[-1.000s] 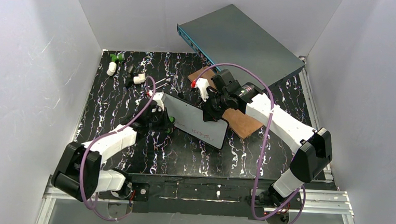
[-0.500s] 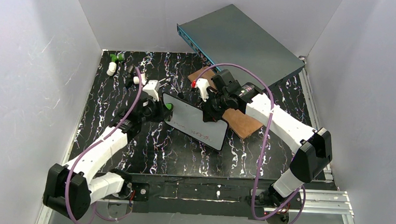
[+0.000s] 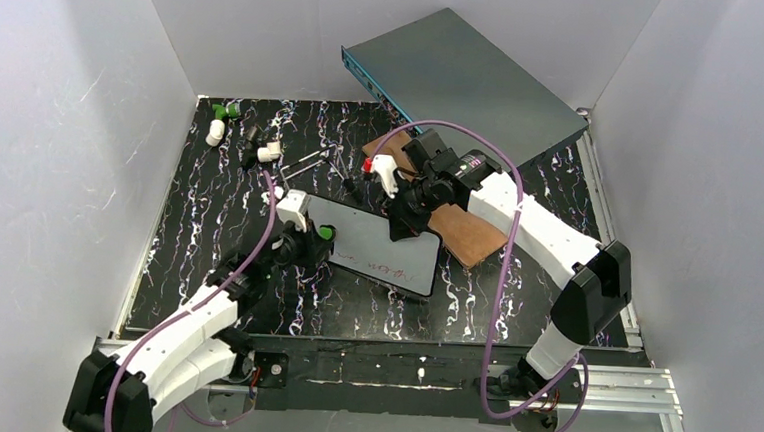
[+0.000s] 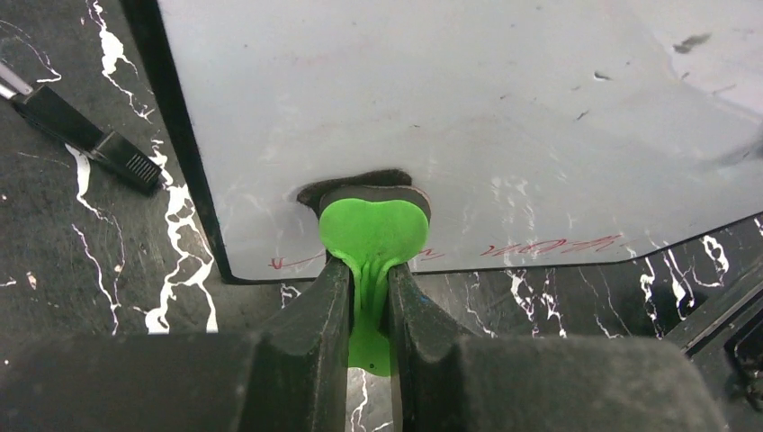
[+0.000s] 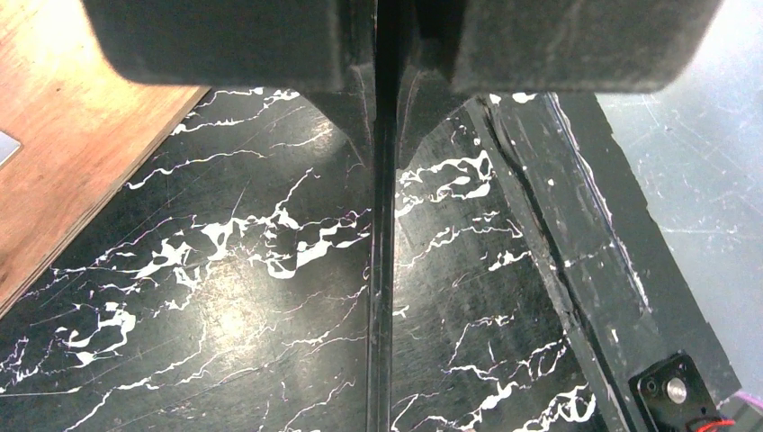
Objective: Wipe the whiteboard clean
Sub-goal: Erase the whiteboard using the whiteboard.
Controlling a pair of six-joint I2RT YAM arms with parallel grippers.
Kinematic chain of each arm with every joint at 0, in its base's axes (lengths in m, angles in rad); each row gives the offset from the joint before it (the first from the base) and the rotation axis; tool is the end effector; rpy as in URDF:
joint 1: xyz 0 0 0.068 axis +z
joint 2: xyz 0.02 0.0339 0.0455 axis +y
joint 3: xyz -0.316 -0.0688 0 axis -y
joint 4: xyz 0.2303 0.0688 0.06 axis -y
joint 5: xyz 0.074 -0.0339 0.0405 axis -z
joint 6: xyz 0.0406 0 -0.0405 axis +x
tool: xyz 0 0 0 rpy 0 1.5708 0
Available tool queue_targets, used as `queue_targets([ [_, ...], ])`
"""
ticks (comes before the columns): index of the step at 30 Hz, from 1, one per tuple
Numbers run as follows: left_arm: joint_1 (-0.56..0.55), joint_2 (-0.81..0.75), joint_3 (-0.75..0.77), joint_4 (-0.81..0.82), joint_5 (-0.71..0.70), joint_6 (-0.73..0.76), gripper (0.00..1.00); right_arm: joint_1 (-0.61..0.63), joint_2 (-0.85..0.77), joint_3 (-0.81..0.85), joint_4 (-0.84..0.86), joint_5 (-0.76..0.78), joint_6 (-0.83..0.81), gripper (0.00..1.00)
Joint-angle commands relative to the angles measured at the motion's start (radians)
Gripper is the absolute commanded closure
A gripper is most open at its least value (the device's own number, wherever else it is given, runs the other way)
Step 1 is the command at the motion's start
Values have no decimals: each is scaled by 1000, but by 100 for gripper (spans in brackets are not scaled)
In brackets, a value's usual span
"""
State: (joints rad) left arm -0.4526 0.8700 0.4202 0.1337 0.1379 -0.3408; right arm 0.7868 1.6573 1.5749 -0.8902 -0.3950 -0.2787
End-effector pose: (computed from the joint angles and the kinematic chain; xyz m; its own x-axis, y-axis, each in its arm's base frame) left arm 0.1399 -0.0742 0.2734 -0.4475 -0.1505 -0.8815 0.4255 0.8311 -0.3580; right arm 0.2322 0.2550 0.3770 -0.3391 -0.6996 -0.6289 -0.9360 0.3181 0.1508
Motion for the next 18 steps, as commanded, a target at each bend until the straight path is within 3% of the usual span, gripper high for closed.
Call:
queue_targets([
  [1, -34, -106, -37, -2, -103, 52, 100, 49, 6, 55, -160, -195, -96, 99],
  [7, -33, -253, -13, -103, -110, 50, 100, 55, -2, 54, -168, -211, -112, 99],
  [13, -32, -288, 83, -248, -61, 80, 100, 54, -66, 23, -171, -231, -143, 99],
  [18, -31, -317, 154, -273, -8, 107, 100, 41, -149, -4, -206, -264, -203, 99],
])
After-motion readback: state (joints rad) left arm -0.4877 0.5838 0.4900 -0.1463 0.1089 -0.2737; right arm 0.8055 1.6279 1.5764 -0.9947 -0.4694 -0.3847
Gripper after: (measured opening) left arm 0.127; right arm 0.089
